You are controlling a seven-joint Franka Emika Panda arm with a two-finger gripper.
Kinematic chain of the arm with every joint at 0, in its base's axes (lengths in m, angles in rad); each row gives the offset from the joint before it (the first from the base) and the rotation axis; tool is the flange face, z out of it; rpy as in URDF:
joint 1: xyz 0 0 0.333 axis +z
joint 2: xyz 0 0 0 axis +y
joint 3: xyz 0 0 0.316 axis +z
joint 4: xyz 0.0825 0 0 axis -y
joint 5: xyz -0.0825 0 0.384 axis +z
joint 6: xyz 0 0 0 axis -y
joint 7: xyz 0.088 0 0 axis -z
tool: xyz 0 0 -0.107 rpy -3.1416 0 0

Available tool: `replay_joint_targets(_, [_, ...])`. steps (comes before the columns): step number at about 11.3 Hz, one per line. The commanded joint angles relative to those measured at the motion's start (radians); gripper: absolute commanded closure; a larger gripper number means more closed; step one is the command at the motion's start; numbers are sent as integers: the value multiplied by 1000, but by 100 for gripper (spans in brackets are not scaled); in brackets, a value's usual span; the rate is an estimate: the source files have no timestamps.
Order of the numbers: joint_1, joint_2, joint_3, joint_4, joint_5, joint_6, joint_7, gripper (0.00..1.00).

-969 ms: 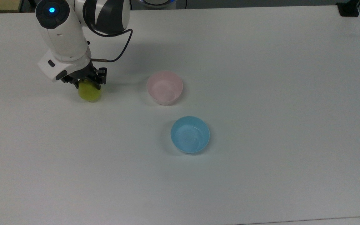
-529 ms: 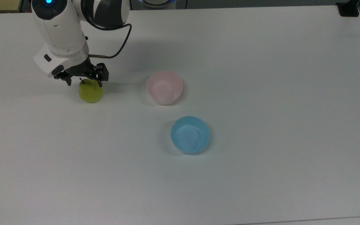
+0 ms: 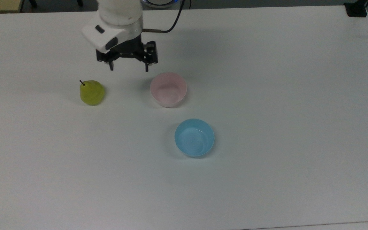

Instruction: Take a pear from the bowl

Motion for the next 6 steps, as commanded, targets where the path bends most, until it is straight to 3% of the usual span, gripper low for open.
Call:
replay_joint_targets(1, [94, -118, -12, -22, -9, -105, 100, 0])
replay_joint_targets(6, [116, -199, -12, -22, 31, -185, 154, 0])
